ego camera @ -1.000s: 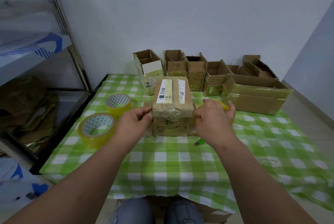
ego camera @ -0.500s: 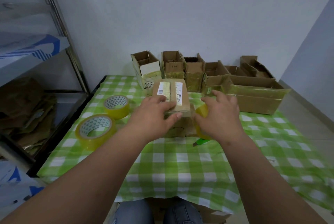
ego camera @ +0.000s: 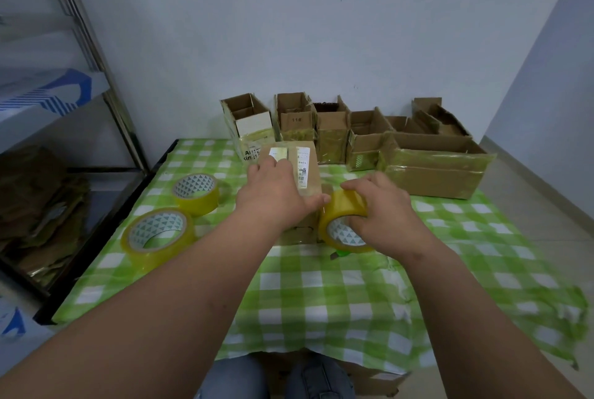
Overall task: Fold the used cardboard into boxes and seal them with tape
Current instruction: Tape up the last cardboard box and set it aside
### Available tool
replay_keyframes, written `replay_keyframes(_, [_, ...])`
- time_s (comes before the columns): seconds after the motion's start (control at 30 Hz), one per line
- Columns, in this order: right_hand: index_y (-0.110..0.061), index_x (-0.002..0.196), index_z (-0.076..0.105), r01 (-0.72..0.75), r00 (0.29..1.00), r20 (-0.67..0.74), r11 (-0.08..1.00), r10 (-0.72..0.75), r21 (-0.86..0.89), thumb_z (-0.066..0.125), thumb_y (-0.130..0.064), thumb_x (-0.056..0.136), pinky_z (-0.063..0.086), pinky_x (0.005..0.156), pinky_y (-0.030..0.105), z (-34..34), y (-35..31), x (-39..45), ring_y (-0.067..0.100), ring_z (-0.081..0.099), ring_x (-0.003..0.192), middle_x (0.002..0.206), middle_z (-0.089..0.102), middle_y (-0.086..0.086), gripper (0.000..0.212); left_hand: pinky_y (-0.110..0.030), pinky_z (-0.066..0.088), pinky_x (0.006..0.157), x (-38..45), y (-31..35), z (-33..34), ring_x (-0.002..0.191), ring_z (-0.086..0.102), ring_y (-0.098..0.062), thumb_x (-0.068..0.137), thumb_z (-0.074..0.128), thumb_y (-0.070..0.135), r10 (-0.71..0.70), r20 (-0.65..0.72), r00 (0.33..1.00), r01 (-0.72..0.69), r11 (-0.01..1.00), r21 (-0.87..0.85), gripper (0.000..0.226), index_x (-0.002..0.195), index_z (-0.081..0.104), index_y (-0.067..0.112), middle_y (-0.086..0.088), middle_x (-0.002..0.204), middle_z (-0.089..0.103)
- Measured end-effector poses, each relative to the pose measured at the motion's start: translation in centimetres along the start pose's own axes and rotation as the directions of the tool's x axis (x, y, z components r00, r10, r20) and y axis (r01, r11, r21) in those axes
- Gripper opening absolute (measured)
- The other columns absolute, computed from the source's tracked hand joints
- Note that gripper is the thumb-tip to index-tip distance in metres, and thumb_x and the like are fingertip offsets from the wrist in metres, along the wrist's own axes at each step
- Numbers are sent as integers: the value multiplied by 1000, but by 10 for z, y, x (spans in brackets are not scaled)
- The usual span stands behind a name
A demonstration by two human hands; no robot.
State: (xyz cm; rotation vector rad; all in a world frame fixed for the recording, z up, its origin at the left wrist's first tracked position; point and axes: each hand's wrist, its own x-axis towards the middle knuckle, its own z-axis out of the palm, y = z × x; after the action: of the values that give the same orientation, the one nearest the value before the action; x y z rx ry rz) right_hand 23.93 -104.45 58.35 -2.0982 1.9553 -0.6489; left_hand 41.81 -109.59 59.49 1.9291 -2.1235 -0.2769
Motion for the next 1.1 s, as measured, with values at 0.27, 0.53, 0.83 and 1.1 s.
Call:
replay_keyframes(0.27, [-37, 142, 45, -142, 990, 32, 988, 140, 60, 75, -38, 82, 23, 112, 39, -10, 9, -7, 23, 40, 134, 144, 47, -8, 68, -45, 46, 90, 2, 1, -8, 120, 40, -28, 73, 62, 59, 20, -25, 999, -20, 999, -27, 68, 124, 47, 17, -2, 129, 43])
replay_keyframes(0.53, [-34, 107, 62, -167, 986, 106, 841, 131, 515, 89, -31, 68, 58, 78, 34, 8, -2, -19, 8, 63, 91, 100, 64, -13, 48, -38, 56, 81, 3, -32, -28, 92, 60, -15, 74, 73, 46, 109, 14, 994, -106, 985, -140, 41, 107, 67, 23, 4, 111, 63])
replay_keyframes(0.83, [-35, 109, 60, -208, 977, 181, 696, 113, 688, 83, -20, 77, 56, 69, 24, 23, 1, -39, 6, 68, 85, 102, 67, -7, 43, -38, 50, 95, -3, -48, -13, 115, 56, -16, 78, 72, 51, 158, -11, 987, -158, 972, -172, 54, 124, 66, 22, 11, 135, 57])
replay_keyframes(1.1, [-24, 116, 64, -277, 958, 270, 519, 91, 808, 85, -28, 70, 58, 78, 36, 36, 10, -51, 19, 72, 95, 105, 74, 3, 51, -45, 20, 107, -27, -41, 2, 130, 27, -24, 85, 34, 76, 102, -153, 983, -102, 995, 10, 66, 139, 51, 41, 8, 140, 39])
